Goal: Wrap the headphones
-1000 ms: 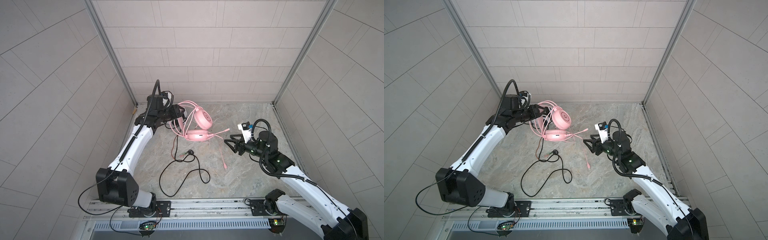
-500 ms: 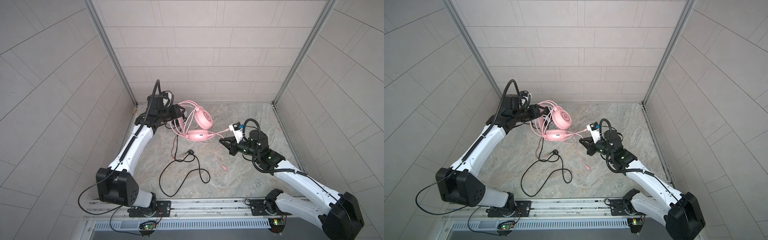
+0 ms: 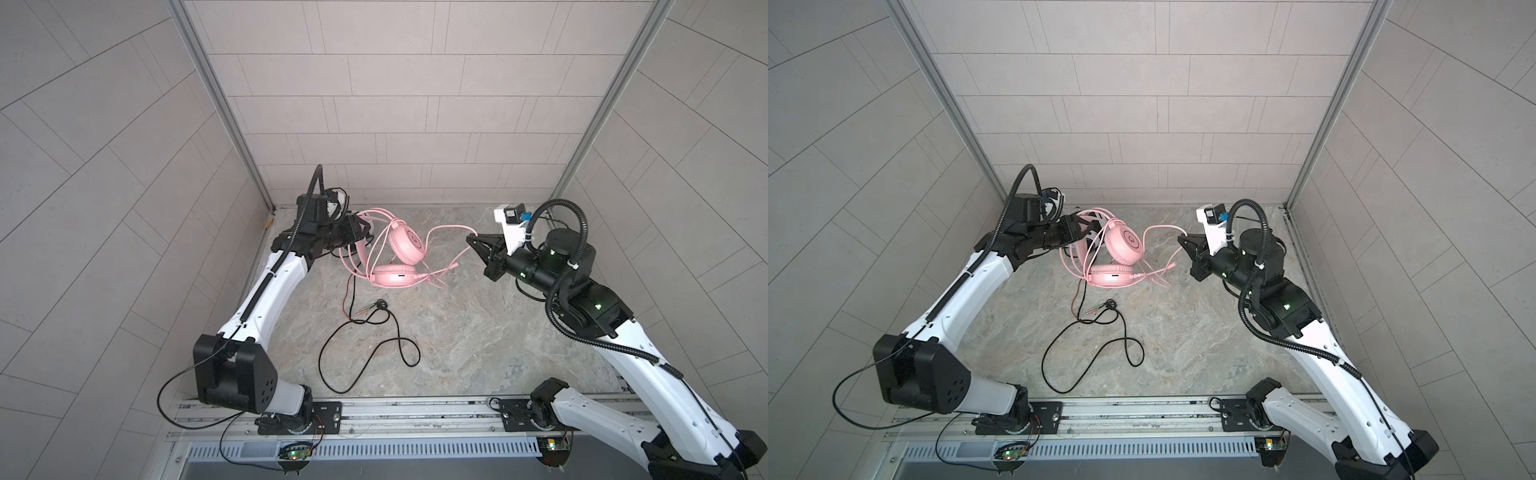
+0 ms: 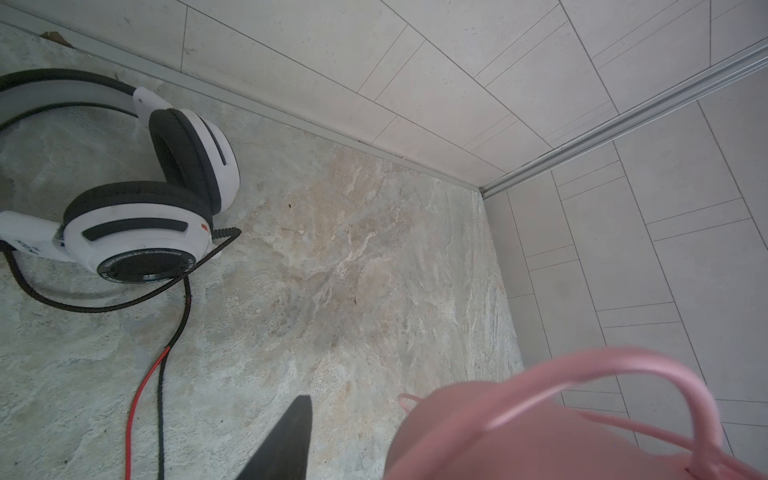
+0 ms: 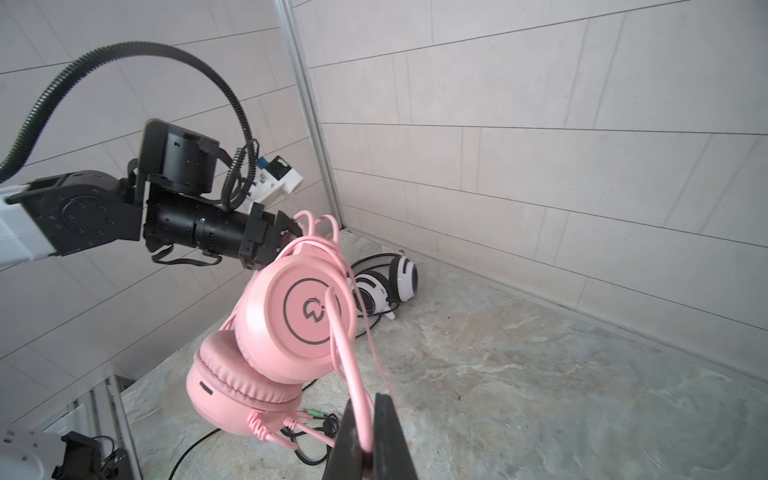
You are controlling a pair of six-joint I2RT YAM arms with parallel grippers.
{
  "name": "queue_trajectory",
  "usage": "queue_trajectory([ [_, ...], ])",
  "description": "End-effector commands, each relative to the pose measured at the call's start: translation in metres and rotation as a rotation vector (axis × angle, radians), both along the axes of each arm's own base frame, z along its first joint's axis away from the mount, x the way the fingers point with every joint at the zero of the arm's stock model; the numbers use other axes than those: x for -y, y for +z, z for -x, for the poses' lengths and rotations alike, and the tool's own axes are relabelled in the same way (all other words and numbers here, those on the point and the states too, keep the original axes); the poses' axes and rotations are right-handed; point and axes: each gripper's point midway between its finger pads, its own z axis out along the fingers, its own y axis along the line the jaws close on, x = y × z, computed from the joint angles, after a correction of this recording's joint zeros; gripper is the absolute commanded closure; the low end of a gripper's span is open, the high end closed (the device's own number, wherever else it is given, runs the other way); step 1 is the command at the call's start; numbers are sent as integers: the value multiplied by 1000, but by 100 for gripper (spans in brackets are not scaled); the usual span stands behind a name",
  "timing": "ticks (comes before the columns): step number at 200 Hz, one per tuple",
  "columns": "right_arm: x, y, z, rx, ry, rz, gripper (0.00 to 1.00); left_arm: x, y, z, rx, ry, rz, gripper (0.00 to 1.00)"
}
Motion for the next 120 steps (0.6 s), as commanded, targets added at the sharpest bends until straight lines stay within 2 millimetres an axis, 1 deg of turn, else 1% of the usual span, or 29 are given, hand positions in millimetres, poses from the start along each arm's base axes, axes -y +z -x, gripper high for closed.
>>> queue_trajectory([
  [1,30,-6,-7,-43,-130,43,99,-1,18,6,44,-10,14,100],
  [36,73,11,-11,-53,-268,-70,99,-3,18,9,43,-16,-6,100],
  [56,97,24,-9,-39,-345,-127,99,-4,16,8,42,-9,-15,100],
  [73,115,31,-8,-35,-427,-120,99,-4,17,8,40,-13,-7,100],
  [80,119,32,-8,-32,-448,-109,99,-3,18,8,41,-15,0,100],
  [92,122,25,-12,-56,-472,-100,99,-2,19,7,45,-14,10,100],
  [100,120,14,-17,-88,-466,-93,99,-1,22,7,51,-15,14,100],
  [108,116,-1,-23,-126,-450,-83,99,-1,25,6,55,-16,18,100],
  [120,111,-30,-32,-196,-438,-68,98,-1,31,7,65,-16,25,100],
])
